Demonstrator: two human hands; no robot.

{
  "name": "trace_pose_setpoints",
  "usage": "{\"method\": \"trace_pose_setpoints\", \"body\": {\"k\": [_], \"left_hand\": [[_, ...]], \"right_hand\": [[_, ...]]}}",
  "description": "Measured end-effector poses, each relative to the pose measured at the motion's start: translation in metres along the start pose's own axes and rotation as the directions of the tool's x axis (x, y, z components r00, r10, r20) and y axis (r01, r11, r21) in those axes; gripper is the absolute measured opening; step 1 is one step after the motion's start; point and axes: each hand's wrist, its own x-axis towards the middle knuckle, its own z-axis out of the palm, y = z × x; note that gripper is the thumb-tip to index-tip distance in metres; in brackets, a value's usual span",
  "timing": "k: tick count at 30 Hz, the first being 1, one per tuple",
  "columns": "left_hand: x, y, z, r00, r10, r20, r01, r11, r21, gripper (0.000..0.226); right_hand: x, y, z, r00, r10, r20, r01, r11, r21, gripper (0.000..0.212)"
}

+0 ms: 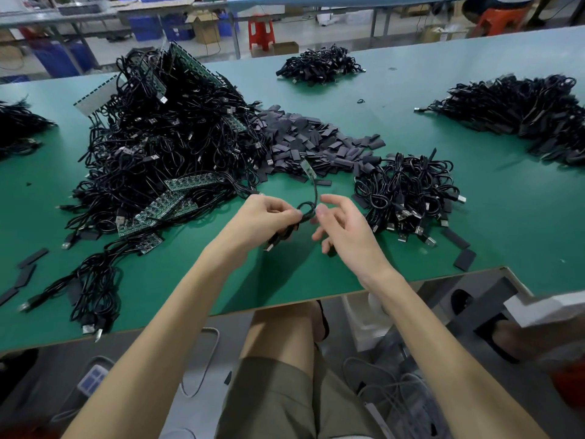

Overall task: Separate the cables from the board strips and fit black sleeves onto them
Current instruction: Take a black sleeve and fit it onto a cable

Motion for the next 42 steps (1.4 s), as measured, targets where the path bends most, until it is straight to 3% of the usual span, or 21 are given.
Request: {"method": "trace_pose_setpoints", "body": {"k": [3, 11, 16, 21, 29, 34, 38, 42], "left_hand": [[-0.007, 0.003, -0.001, 0.986, -0.029, 0.165, 0.011, 0.994, 0.107, 0.02], [-0.02, 0.012, -0.006, 0.946, -0.024, 0.324, -0.038, 0.983, 0.181, 0.017], [-0.02, 0.011, -0.007, 0.981, 0.113, 0.155, -0.141, 0.974, 0.179, 0.012], [-0.022, 0.014, -0.008, 0.966, 0.248, 0.066, -0.257, 0.941, 0.22, 0.01], [-0.031, 0.015, -0.003, 0.959, 0.279, -0.043, -0.257, 0.925, 0.279, 0.009], [-0.037, 0.018, -0.001, 0.953, 0.297, -0.055, -0.268, 0.916, 0.298, 0.008], [-0.037, 0.015, 0.001, 0.959, 0.28, -0.048, -0.251, 0.914, 0.32, 0.008], [-0.037, 0.008, 0.005, 0.969, 0.246, -0.017, -0.225, 0.909, 0.352, 0.008]], "right_hand": [[0.0, 0.001, -0.002, 1.0, 0.009, -0.013, -0.009, 1.0, -0.004, 0.021], [0.001, 0.005, 0.001, 0.999, 0.03, -0.037, -0.029, 0.999, 0.014, 0.032], [0.003, 0.007, 0.002, 0.996, 0.061, -0.069, -0.062, 0.998, -0.009, 0.037], [0.003, 0.004, 0.005, 0.995, 0.078, -0.068, -0.077, 0.997, 0.019, 0.049], [0.002, 0.003, 0.004, 0.994, 0.082, -0.073, -0.08, 0.996, 0.035, 0.053], [0.003, 0.007, 0.003, 0.996, 0.05, -0.067, -0.045, 0.996, 0.083, 0.041], [0.003, 0.01, 0.0, 0.998, 0.013, -0.056, -0.008, 0.996, 0.091, 0.012], [0.001, 0.007, -0.003, 0.999, -0.008, -0.049, 0.012, 0.996, 0.083, 0.011]]}}
